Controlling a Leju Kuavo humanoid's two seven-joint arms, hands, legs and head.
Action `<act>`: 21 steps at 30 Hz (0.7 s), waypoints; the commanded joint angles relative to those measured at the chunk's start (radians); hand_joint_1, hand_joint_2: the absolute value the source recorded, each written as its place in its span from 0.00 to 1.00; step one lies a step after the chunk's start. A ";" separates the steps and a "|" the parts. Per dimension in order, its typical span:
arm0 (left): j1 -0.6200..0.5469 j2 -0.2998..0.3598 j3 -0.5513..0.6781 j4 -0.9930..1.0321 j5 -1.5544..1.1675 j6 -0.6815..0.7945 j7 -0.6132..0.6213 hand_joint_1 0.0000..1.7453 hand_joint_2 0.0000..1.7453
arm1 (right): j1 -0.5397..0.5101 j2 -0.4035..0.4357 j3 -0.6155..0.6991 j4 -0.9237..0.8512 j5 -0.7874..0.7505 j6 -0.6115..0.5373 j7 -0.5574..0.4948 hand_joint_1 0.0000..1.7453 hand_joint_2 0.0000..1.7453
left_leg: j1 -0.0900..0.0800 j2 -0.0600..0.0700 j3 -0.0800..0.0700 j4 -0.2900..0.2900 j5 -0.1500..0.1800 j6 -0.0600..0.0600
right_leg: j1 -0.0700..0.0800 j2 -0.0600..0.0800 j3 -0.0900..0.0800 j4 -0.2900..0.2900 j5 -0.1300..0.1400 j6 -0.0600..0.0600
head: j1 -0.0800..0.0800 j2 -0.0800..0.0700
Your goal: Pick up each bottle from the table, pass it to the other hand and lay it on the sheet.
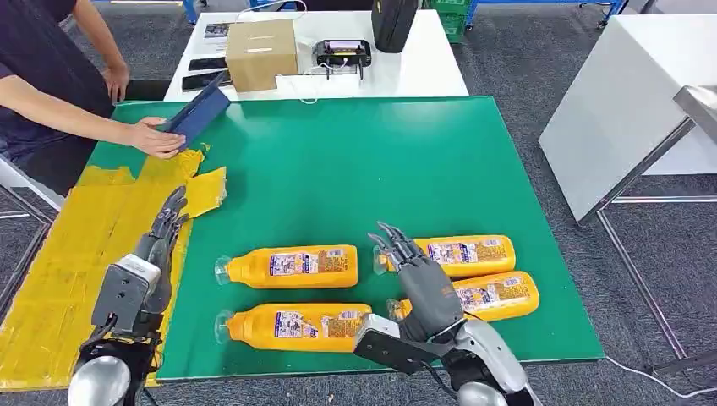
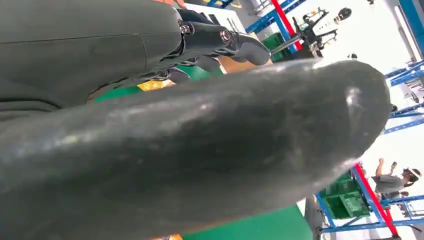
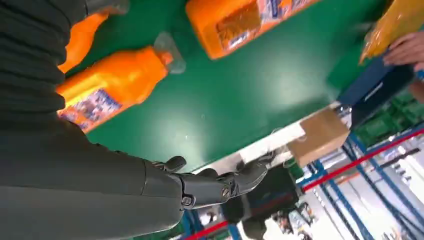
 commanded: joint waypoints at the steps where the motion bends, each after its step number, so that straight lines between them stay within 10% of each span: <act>1: -0.064 0.018 -0.054 0.103 0.019 0.003 0.004 0.00 0.00 | -0.126 -0.030 0.178 0.179 -0.059 0.044 0.009 0.00 1.00 | 0.001 0.000 0.003 -0.001 0.000 -0.001 | 0.000 0.005 0.003 -0.001 0.000 -0.002 | 0.000 0.000; 21: -0.114 0.014 -0.090 0.153 0.065 -0.008 0.012 0.00 0.00 | -0.277 -0.066 0.340 0.370 -0.080 0.150 0.114 0.00 1.00 | 0.000 -0.001 0.001 -0.001 0.000 -0.001 | 0.000 0.002 0.001 -0.001 0.000 -0.001 | 0.000 0.000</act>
